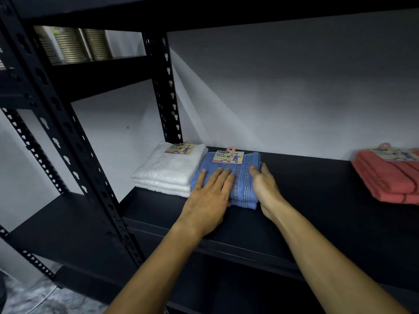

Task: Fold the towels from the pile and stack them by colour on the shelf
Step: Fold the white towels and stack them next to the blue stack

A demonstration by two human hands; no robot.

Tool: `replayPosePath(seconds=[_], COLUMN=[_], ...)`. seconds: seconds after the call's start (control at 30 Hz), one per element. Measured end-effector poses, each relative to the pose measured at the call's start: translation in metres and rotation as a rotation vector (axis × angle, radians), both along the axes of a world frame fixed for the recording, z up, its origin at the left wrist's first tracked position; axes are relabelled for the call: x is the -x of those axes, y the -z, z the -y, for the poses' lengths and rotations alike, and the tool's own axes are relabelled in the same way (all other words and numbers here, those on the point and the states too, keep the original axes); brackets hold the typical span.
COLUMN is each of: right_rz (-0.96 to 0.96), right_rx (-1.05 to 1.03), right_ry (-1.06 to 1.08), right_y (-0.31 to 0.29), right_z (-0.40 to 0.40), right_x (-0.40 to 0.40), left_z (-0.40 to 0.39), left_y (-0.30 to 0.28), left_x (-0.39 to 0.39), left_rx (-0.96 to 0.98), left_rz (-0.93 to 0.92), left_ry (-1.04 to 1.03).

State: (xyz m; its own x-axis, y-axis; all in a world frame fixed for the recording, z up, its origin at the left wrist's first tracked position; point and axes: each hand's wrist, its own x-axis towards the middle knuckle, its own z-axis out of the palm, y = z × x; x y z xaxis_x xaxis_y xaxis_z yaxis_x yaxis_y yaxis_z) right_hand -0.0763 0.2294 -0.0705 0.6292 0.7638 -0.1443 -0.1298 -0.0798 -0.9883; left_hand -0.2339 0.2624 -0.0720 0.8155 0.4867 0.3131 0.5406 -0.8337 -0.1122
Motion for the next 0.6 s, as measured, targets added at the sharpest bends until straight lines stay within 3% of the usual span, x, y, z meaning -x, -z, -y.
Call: replayPosePath(seconds=[0.43,0.6], right_rz=[-0.063,0.139], right_rx=[-0.038,-0.053], right_ry=[0.004,0.044], right_y=[0.001,-0.006], right_z=[0.002,0.036], right_x=[-0.006,-0.029], left_z=[0.000,0.011], left_y=[-0.007,-0.015], left_x=[0.006,0.001], left_rx=[0.040,0.106], left_rz=[0.021,0.213], left_ry=[0.066,0.212])
